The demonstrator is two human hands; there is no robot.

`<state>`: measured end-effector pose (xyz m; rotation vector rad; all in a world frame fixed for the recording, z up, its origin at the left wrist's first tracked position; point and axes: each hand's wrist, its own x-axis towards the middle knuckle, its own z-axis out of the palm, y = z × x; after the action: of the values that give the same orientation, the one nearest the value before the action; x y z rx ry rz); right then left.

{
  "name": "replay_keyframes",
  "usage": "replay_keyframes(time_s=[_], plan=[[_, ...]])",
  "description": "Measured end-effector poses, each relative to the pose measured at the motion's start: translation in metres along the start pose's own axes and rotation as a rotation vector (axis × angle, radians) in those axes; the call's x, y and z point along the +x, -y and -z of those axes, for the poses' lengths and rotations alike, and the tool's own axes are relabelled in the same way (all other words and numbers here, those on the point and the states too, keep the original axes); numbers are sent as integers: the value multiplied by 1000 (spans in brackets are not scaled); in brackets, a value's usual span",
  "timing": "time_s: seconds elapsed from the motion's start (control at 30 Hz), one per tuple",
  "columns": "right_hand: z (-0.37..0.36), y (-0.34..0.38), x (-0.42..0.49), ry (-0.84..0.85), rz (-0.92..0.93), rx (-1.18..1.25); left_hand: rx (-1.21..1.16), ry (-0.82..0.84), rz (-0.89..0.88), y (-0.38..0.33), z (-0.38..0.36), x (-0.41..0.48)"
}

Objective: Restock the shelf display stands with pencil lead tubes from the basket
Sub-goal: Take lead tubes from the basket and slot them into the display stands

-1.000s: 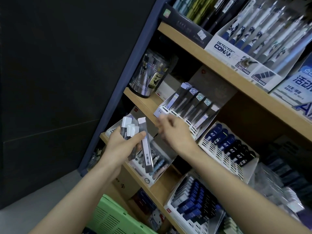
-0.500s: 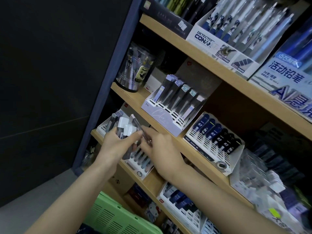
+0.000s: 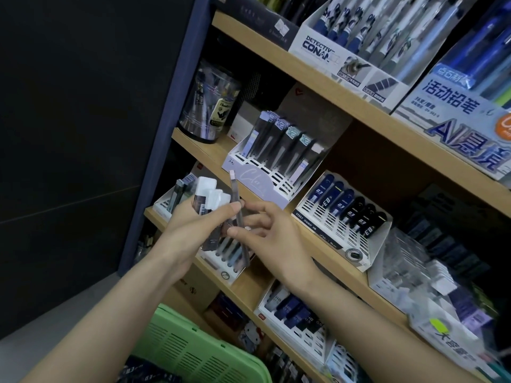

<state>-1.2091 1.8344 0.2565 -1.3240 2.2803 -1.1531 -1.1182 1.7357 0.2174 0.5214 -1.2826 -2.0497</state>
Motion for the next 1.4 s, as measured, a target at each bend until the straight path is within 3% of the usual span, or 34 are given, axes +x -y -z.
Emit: replay_keyframes(time_s=[0.13, 0.3, 0.37, 0.53, 0.63, 1.4], plan=[[12, -4, 1, 26, -17, -26, 64, -32, -56, 5, -7, 5], [41, -2, 14, -11, -137, 198, 70, -43, -40, 10, -16, 15], [58, 0, 25, -88, -142, 246, 93, -53, -31, 14, -17, 20], [87, -3, 61, -422, -47, 93, 100, -59, -15, 21, -21, 29], [94, -8, 80, -540, 18, 4, 87, -51, -12, 24, -22, 33], [96, -34, 102, -521, -26, -168, 37, -108, 49, 32, -16, 37]])
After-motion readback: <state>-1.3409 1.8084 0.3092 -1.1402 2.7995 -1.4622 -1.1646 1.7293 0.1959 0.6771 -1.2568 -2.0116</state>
